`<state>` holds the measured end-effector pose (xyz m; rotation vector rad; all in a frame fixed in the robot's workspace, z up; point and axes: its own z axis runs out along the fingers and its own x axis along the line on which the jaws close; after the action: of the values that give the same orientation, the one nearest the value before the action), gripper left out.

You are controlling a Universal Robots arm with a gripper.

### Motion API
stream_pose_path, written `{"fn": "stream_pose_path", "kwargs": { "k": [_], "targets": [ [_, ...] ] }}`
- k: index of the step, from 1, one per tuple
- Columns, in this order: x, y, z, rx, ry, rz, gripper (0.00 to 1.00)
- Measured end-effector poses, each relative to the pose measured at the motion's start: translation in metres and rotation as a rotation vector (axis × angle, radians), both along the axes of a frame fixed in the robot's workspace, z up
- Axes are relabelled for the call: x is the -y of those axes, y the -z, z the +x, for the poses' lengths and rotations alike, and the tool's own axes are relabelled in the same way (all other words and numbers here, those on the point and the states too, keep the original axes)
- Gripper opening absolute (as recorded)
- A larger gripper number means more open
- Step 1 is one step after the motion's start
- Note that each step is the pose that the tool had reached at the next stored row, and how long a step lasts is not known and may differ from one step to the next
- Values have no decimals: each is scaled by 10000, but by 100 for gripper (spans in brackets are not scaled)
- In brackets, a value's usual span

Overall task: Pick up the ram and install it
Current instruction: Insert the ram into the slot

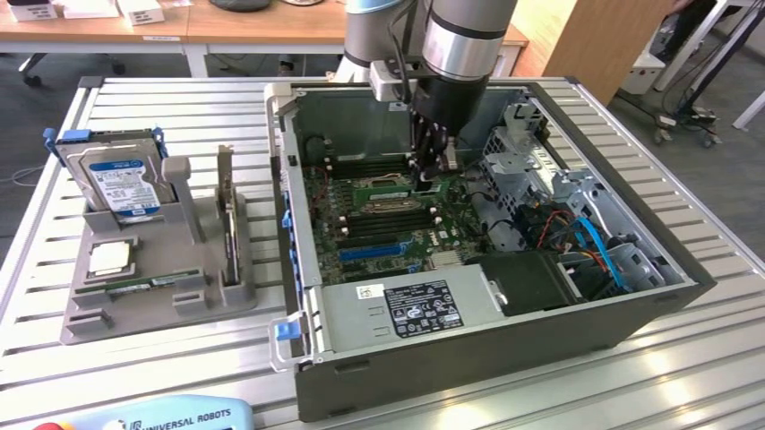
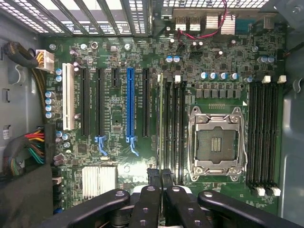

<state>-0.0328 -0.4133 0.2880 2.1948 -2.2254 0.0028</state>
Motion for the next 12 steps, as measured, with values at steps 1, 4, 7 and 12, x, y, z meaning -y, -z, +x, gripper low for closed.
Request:
{"fn": "stream_pose_path", "kwargs": {
  "k": [1, 4, 7, 12],
  "targets": [
    [0, 2, 0, 0, 0, -1, 12],
    [0, 38, 0, 0, -1, -1, 12],
    [0, 65, 1, 0, -2, 0, 12],
    [0, 105, 0, 0, -1, -1, 12]
  ]
}}
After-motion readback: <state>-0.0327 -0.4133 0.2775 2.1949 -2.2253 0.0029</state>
